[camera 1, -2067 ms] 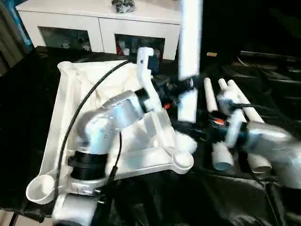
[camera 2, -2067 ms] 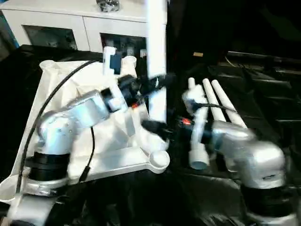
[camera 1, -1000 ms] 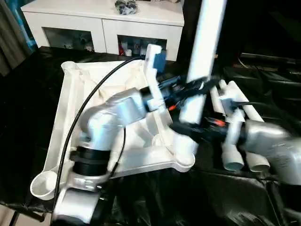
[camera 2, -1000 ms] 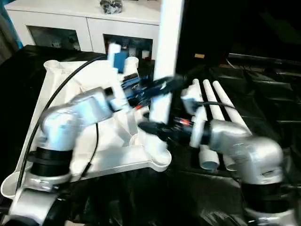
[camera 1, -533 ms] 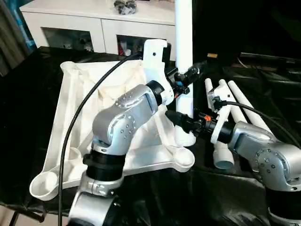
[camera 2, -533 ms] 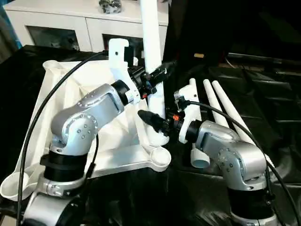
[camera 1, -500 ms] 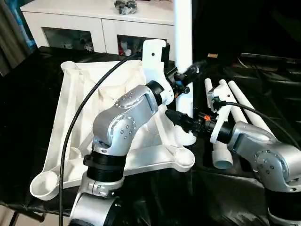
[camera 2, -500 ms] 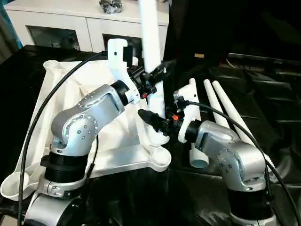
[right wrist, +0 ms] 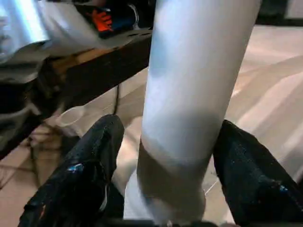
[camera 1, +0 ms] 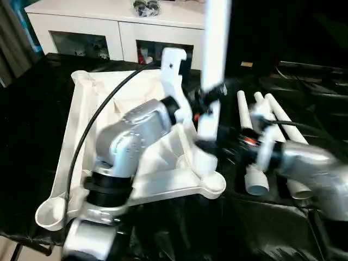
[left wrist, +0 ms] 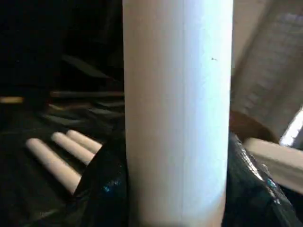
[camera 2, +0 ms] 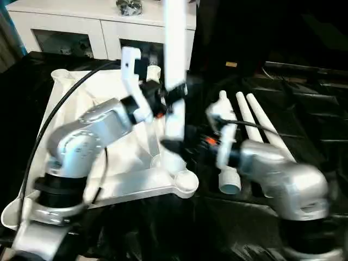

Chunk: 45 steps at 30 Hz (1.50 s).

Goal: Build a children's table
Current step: Pick table leg

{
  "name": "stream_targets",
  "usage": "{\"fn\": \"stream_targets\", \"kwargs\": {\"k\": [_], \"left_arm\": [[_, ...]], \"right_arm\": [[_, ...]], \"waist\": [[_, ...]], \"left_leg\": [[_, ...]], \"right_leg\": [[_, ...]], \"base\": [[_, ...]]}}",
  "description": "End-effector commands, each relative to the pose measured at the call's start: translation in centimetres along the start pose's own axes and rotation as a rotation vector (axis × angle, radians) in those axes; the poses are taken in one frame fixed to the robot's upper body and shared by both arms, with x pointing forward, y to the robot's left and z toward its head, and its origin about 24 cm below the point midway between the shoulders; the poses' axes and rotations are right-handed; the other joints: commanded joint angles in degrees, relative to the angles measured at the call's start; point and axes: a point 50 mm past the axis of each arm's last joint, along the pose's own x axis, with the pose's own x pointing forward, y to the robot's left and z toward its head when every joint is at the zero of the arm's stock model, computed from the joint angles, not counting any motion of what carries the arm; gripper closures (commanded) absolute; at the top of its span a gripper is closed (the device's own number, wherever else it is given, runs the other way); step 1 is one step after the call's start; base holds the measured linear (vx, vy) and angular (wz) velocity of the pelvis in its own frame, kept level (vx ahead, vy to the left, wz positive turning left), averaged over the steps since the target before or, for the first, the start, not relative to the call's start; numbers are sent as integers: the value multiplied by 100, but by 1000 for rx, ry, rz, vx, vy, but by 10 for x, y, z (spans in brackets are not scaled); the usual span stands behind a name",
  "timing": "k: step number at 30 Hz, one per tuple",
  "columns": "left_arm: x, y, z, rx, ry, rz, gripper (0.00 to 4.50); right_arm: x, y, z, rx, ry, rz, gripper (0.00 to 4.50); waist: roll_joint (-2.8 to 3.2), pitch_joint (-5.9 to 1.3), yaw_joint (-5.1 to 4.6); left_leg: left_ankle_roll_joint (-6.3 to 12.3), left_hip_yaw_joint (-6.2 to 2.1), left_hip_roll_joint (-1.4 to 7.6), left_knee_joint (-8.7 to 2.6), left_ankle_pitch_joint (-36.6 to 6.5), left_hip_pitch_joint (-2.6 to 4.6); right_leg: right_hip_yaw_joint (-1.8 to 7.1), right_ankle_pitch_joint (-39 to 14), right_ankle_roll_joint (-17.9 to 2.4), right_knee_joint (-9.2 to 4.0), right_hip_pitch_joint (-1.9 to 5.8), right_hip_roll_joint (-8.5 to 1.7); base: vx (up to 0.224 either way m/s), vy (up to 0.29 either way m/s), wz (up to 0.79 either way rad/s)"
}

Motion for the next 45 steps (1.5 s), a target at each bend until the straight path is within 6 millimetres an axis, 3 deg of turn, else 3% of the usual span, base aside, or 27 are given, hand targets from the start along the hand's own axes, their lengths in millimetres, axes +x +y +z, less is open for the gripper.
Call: {"fn": "stream_targets", "kwargs": {"k": [1,8,21,27,29,32,34,35,38,41,42,43,44,45], "left_arm": [[3,-9,3,-6,12,-90,265],[5,-19,10,-48,6,-193,266],[5,-31,7,-56,50,-336,266],[6,-27,2,12,102,-293,266],[7,-22,1,21,95,-253,210],[5,-21,4,12,73,-246,193],[4,-20,10,20,24,-231,185],[4,-18,16,41,-38,-200,180],[1,-15,26,58,-162,-166,178],[-6,-5,37,40,-307,-57,178],[-8,-3,39,27,-334,-36,178],[-11,-1,40,31,-354,-13,178],[-13,1,41,37,-365,2,178],[-18,2,41,59,-372,34,178]], "right_arm": [[1,5,2,1,2,82,138],[0,3,0,9,36,118,138],[-2,4,0,46,44,198,249],[3,5,-3,45,33,193,258],[6,5,-4,48,20,185,259],[8,5,-6,49,13,177,259],[10,4,-7,43,-1,157,260],[12,3,-7,33,-16,134,260],[15,-2,-6,3,-61,60,260],[20,-14,-7,-36,-128,-95,260],[21,-17,-8,-42,-136,-140,260],[23,-19,-8,-44,-157,-170,260],[24,-21,-8,-44,-172,-188,260],[24,-26,-9,-52,-206,-263,261]], "waist": [[-73,-359,8],[-89,-358,19],[-68,-370,23],[-35,-369,25],[-36,-369,19],[-8,-373,20],[-12,-377,23],[18,-378,32],[6,-382,25],[21,-376,17],[13,-371,7],[-32,-371,7],[1,-372,10],[-41,-376,14]], "left_leg": [[-22,-196,467,-383,-775,195],[49,-191,467,-372,-696,187],[71,-196,481,-371,-683,195],[13,-205,481,-383,-750,202],[-28,-207,486,-392,-794,204],[-75,-212,486,-395,-837,208],[-95,-212,484,-395,-837,202],[-101,-220,486,-396,-840,201],[-117,-220,495,-398,-867,195],[-200,-227,491,-411,-1021,194],[-216,-228,488,-418,-1050,197],[-213,-224,492,-425,-1038,199],[-219,-223,487,-425,-1013,198],[-198,-222,492,-426,-1000,195]], "right_leg": [[266,-162,-1256,-432,133,-583],[265,-135,-1387,-425,140,-586],[261,-65,-1424,-414,144,-579],[261,-144,-1391,-418,139,-572],[261,-126,-1381,-421,138,-576],[259,-62,-1422,-416,136,-580],[259,16,-1447,-406,144,-581],[258,40,-1455,-401,144,-585],[258,173,-1468,-405,152,-591],[252,61,-1480,-418,143,-607],[252,4,-1458,-420,142,-591],[253,-14,-1444,-425,148,-590],[255,-25,-1417,-416,136,-594],[259,-22,-1360,-420,138,-595]], "base": [[0,0,0],[0,0,0],[0,0,0],[0,0,0],[0,0,0],[0,0,0],[0,0,0],[0,0,0],[0,0,0],[0,0,0],[0,0,0],[0,0,0],[0,0,0],[0,0,0]]}}
